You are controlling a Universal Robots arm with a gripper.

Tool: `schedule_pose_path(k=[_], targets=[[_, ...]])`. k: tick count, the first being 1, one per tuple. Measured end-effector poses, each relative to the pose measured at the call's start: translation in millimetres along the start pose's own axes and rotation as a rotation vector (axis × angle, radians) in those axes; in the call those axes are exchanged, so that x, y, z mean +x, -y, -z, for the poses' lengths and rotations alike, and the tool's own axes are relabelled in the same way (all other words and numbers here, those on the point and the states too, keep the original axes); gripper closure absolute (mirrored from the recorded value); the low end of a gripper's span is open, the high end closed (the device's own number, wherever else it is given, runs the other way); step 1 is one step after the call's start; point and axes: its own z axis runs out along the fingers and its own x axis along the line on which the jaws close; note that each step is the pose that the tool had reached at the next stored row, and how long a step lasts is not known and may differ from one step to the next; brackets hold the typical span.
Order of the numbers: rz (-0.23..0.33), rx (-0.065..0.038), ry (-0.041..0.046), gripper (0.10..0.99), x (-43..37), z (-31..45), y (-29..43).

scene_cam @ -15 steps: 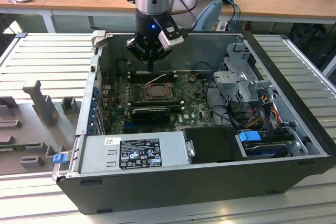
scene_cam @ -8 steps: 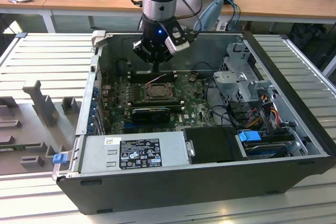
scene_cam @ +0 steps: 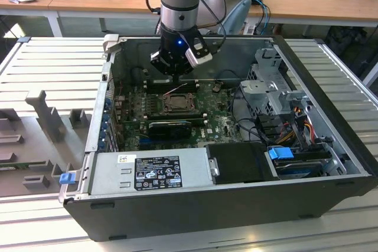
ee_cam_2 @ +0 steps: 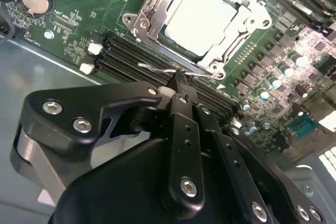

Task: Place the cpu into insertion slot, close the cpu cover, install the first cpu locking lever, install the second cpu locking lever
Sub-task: 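Install the first cpu locking lever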

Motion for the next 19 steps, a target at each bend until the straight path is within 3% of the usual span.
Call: schedule_pose_path(k=[1, 2, 4, 19], targets=[[0.0, -0.005, -0.0001, 0.98, 0.0, 0.0, 0.1], [0.0, -0.017, 0.0004, 0.98, -0.4, -0.2, 0.0], [0.001, -0.024, 0.0007, 0.98, -1.6, -1.1, 0.0], [0.016, -0.023, -0.0007, 0.98, -13.0, -10.8, -1.5]])
